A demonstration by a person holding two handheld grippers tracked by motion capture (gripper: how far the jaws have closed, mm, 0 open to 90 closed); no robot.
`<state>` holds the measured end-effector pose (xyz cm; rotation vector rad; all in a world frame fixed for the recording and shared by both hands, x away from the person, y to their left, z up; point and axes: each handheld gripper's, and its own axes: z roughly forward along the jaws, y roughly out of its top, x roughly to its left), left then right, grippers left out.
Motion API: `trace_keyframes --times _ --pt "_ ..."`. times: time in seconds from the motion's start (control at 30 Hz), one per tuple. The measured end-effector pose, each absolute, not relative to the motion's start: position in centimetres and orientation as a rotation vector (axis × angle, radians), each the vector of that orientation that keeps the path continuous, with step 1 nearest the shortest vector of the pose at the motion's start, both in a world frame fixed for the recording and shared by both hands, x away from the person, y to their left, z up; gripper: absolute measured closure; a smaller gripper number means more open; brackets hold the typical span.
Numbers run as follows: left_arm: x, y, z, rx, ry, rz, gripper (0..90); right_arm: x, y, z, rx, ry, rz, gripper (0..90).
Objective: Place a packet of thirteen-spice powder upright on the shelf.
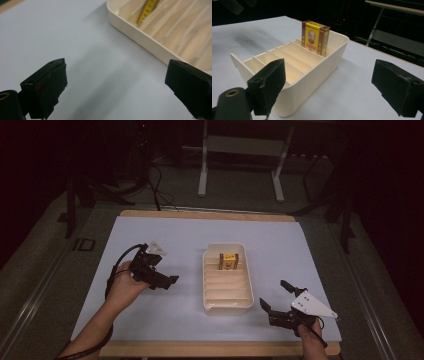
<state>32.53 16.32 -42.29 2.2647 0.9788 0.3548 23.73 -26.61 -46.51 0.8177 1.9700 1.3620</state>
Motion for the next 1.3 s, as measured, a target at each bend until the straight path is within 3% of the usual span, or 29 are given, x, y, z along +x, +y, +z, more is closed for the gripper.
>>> trace_keyframes --times 0.63,1.3 --pt "27.4 16.6 -46.1 2.268 1.043 0.4 2.7 23.7 -26.5 -46.5 0.817 1.959 1.359 12.0" --pt "25.5 18.6 -48.0 2.245 1.079 0.429 2.7 23.9 -26.6 -46.6 0.812 1.957 1.358 12.0"
